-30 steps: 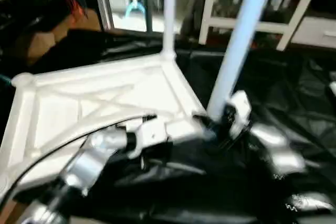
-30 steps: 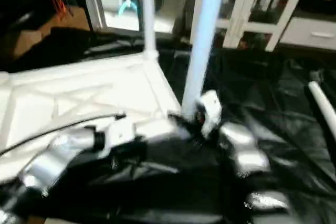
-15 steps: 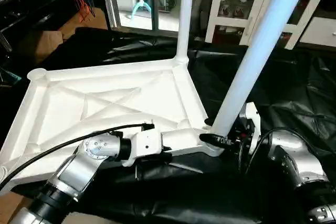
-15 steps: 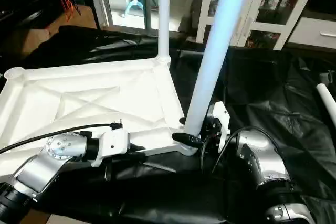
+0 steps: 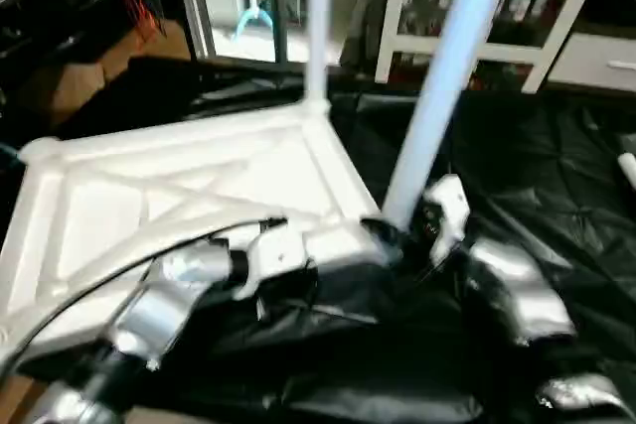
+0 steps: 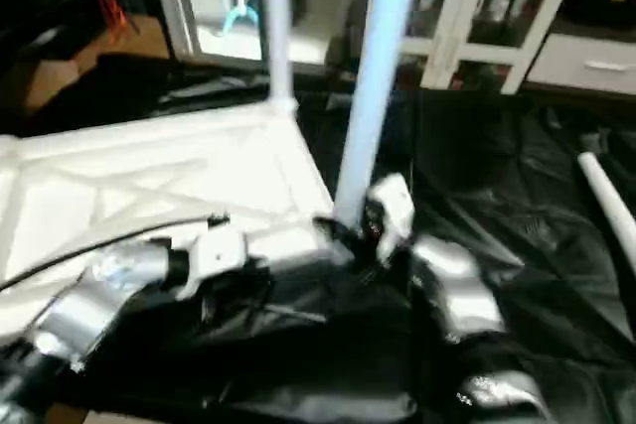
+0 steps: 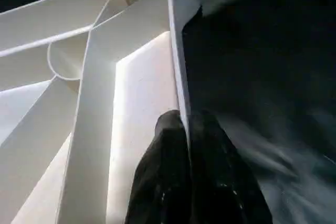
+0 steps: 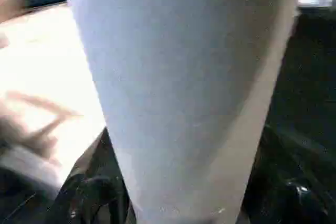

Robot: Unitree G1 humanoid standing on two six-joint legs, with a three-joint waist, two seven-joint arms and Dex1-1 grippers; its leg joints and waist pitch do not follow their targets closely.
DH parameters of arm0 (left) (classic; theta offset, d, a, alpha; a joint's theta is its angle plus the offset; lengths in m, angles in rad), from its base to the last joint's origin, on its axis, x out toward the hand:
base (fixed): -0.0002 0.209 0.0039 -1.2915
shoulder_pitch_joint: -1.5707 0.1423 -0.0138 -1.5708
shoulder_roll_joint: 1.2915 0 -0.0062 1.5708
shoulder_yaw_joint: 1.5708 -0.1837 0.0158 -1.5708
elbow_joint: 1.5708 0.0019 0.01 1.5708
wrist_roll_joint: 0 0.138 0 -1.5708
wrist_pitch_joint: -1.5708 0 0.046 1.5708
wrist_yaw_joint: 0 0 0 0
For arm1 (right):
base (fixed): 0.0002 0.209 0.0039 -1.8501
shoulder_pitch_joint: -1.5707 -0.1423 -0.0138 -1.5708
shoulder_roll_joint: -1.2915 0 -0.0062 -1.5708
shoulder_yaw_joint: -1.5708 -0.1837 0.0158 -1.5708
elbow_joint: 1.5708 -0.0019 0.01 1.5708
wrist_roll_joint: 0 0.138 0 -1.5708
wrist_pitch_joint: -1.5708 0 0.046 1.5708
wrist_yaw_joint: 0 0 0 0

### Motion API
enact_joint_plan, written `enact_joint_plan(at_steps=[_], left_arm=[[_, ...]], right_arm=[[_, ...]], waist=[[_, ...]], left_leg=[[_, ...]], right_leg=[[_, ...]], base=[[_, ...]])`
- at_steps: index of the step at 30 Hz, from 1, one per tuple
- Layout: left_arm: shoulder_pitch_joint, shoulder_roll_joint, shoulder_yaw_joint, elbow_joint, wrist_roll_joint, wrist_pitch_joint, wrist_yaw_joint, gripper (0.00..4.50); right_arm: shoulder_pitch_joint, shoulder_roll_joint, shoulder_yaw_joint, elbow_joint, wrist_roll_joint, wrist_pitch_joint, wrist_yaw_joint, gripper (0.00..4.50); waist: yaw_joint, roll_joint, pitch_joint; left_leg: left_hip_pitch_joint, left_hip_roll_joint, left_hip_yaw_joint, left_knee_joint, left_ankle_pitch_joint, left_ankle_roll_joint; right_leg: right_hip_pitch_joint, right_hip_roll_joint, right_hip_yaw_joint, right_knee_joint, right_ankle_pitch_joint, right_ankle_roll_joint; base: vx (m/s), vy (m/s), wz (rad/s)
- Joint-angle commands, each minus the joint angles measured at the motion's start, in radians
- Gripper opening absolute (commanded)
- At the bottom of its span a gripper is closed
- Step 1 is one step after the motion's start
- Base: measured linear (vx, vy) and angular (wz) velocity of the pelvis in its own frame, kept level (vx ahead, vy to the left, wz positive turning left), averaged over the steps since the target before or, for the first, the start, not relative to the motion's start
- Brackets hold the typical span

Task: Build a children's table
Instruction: Rotate leg to tighten

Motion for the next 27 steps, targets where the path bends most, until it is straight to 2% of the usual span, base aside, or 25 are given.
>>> enact_joint_plan(at_steps=[1, 2, 4, 6, 7, 8, 9, 11, 12, 13, 15, 17, 18, 19, 21, 22, 23, 24, 25, 26, 27], left_arm=[[0.004, -0.071, -0.09, 0.057, 0.068, 0.114, 0.067, 0.0], [-0.01, -0.098, -0.088, 0.075, 0.085, 0.14, 0.109, 0.0], [-0.039, -0.172, -0.079, 0.111, 0.093, 0.2, 0.19, 0.0], [-0.069, -0.255, -0.086, 0.148, 0.088, 0.213, 0.239, 0.0], [-0.071, -0.26, -0.087, 0.15, 0.087, 0.211, 0.239, 0.0], [-0.069, -0.272, -0.097, 0.151, 0.082, 0.192, 0.225, 0.0], [-0.052, -0.245, -0.115, 0.139, 0.084, 0.135, 0.178, 0.0], [-0.047, -0.236, -0.12, 0.137, 0.089, 0.114, 0.162, 0.0], [-0.035, -0.215, -0.122, 0.127, 0.089, 0.106, 0.133, 0.0], [-0.013, -0.17, -0.127, 0.105, 0.077, 0.067, 0.077, 0.0], [0.014, -0.115, -0.134, 0.075, 0.056, 0.026, 0.009, 0.0], [0.04, -0.059, -0.137, 0.047, 0.038, -0.004, -0.048, 0.0], [0.053, -0.028, -0.136, 0.032, 0.029, -0.018, -0.075, 0.0], [0.081, 0.021, -0.115, 0.002, -0.003, -0.026, -0.128, 0.0], [0.087, 0.031, -0.11, -0.004, -0.01, -0.028, -0.139, 0.0], [0.114, 0.076, -0.074, -0.029, -0.05, -0.061, -0.19, 0.0], [0.114, 0.076, -0.074, -0.029, -0.05, -0.061, -0.19, 0.0], [0.116, 0.081, -0.07, -0.032, -0.054, -0.067, -0.196, 0.0], [0.13, 0.115, -0.05, -0.042, -0.079, -0.096, -0.221, 0.0], [0.131, 0.12, -0.047, -0.043, -0.082, -0.099, -0.224, 0.0], [0.131, 0.139, -0.036, -0.036, -0.088, -0.108, -0.225, 0.0]], right_arm=[[-0.019, 0.049, -0.1, 0.178, -0.028, 0.042, -0.364, 2.24], [-0.028, 0.071, -0.12, 0.199, -0.023, 0.031, -0.43, 2.24], [-0.046, 0.125, -0.155, 0.246, 0.005, 0.008, -0.529, 2.2], [-0.066, 0.184, -0.14, 0.291, 0.002, -0.06, -0.542, 2.16], [-0.067, 0.188, -0.136, 0.292, -0.001, -0.069, -0.538, 2.16], [-0.076, 0.204, -0.098, 0.283, -0.031, -0.107, -0.488, 2.15], [-0.08, 0.207, -0.076, 0.246, -0.027, -0.129, -0.352, 2.15], [-0.084, 0.207, -0.077, 0.244, -0.025, -0.136, -0.319, 2.15], [-0.088, 0.187, -0.069, 0.236, -0.03, -0.145, -0.274, 2.48], [-0.087, 0.15, -0.07, 0.215, -0.027, -0.156, -0.224, 2.48], [-0.09, 0.098, -0.073, 0.201, -0.018, -0.171, -0.165, 2.83], [-0.088, 0.048, -0.08, 0.18, 0.004, -0.177, -0.085, 2.9], [-0.085, 0.019, -0.084, 0.164, 0.022, -0.17, -0.028, 3.0], [-0.066, -0.052, -0.077, 0.115, 0.047, -0.156, 0.108, 3.14], [-0.062, -0.067, -0.076, 0.106, 0.051, -0.154, 0.139, 3.3], [-0.028, -0.163, -0.062, 0.046, 0.06, -0.121, 0.307, 3.3], [-0.028, -0.163, -0.062, 0.046, 0.06, -0.121, 0.307, 3.42], [-0.024, -0.176, -0.06, 0.039, 0.061, -0.115, 0.329, 3.42], [0.003, -0.246, -0.055, -0.008, 0.085, -0.059, 0.451, 3.42], [0.007, -0.257, -0.056, -0.018, 0.093, -0.046, 0.469, 3.42], [0.025, -0.299, -0.065, -0.058, 0.133, 0.001, 0.534, 3.42]], waist=[[-0.005, 0.001, -0.04], [-0.001, 0.003, -0.044], [-0.001, 0.002, -0.045], [0.008, -0.003, -0.048], [0.01, -0.003, -0.049], [0.015, -0.002, -0.05], [0.016, -0.006, -0.051], [0.016, -0.007, -0.052], [0.016, -0.008, -0.053], [0.016, -0.008, -0.054], [0.011, -0.01, -0.053], [0.013, -0.007, -0.054], [0.013, -0.006, -0.051], [0.014, -0.005, -0.052], [0.015, -0.006, -0.05], [0.015, -0.004, -0.05], [0.024, -0.006, -0.051], [0.022, -0.008, -0.05], [0.023, -0.007, -0.049], [0.03, -0.005, -0.05], [0.034, -0.004, -0.047]], left_leg=[[0.013, 0.028, -0.004, -0.065, -0.073, 0.001], [0.013, 0.025, -0.006, -0.064, -0.07, -0.006], [0.012, 0.024, -0.005, -0.063, -0.073, -0.004], [0.013, 0.026, -0.006, -0.063, -0.081, 0.003], [0.01, 0.024, -0.007, -0.062, -0.079, 0.006], [0.008, 0.024, -0.008, -0.061, -0.072, 0.011], [0.007, 0.024, -0.008, -0.062, -0.078, 0.021], [0.005, 0.024, -0.01, -0.061, -0.079, 0.037], [0.004, 0.024, -0.01, -0.061, -0.075, 0.043], [0.003, 0.025, -0.01, -0.06, -0.068, 0.045], [-0.001, 0.024, -0.01, -0.06, -0.067, 0.066], [0.005, 0.027, -0.01, -0.058, -0.072, 0.074], [0.003, 0.027, -0.009, -0.058, -0.081, 0.08], [0.004, 0.027, -0.009, -0.059, -0.087, 0.084], [0.004, 0.03, -0.008, -0.059, -0.073, 0.092], [0.006, 0.03, -0.008, -0.06, -0.071, 0.09], [0.006, 0.03, -0.008, -0.055, -0.078, 0.097], [0.003, 0.03, -0.006, -0.055, -0.073, 0.103], [0.003, 0.028, -0.006, -0.056, -0.064, 0.11], [0.004, 0.029, -0.006, -0.053, -0.06, 0.123], [0.004, 0.03, -0.004, -0.053, -0.053, 0.132]], right_leg=[[0.029, -0.07, 0.044, -0.071, 0.079, -0.258], [0.034, -0.071, 0.044, -0.072, 0.088, -0.251], [0.035, -0.071, 0.045, -0.071, 0.111, -0.248], [0.037, -0.07, 0.043, -0.072, 0.149, -0.235], [0.039, -0.069, 0.043, -0.07, 0.159, -0.231], [0.04, -0.07, 0.042, -0.069, 0.186, -0.221], [0.042, -0.069, 0.041, -0.069, 0.201, -0.215], [0.044, -0.068, 0.04, -0.067, 0.219, -0.21], [0.046, -0.069, 0.04, -0.066, 0.225, -0.213], [0.047, -0.07, 0.039, -0.064, 0.235, -0.215], [0.048, -0.068, 0.038, -0.063, 0.249, -0.221], [0.045, -0.069, 0.038, -0.062, 0.242, -0.237], [0.044, -0.067, 0.037, -0.064, 0.228, -0.24], [0.046, -0.065, 0.036, -0.065, 0.221, -0.239], [0.041, -0.065, 0.036, -0.062, 0.228, -0.243], [0.039, -0.065, 0.036, -0.062, 0.222, -0.247], [0.045, -0.066, 0.036, -0.064, 0.217, -0.248], [0.043, -0.064, 0.038, -0.062, 0.227, -0.248], [0.042, -0.065, 0.037, -0.062, 0.22, -0.25], [0.045, -0.063, 0.037, -0.062, 0.225, -0.245], [0.041, -0.061, 0.036, -0.063, 0.228, -0.244]], base=[[0.0, 0.0, 0.0], [0.0, 0.0, 0.0], [0.0, 0.0, 0.0], [0.0, 0.0, 0.0], [0.0, 0.0, 0.0], [0.0, 0.0, 0.0], [0.0, 0.0, 0.0], [0.0, 0.0, 0.0], [0.0, 0.0, 0.0], [0.0, 0.0, 0.0], [0.0, 0.0, 0.0], [0.0, 0.0, 0.0], [0.0, 0.0, 0.0], [0.0, 0.0, 0.0], [0.0, 0.0, 0.0], [0.0, 0.0, 0.0], [0.0, 0.0, 0.0], [0.0, 0.0, 0.0], [0.0, 0.0, 0.0], [0.0, 0.0, 0.0], [0.0, 0.0, 0.0]])
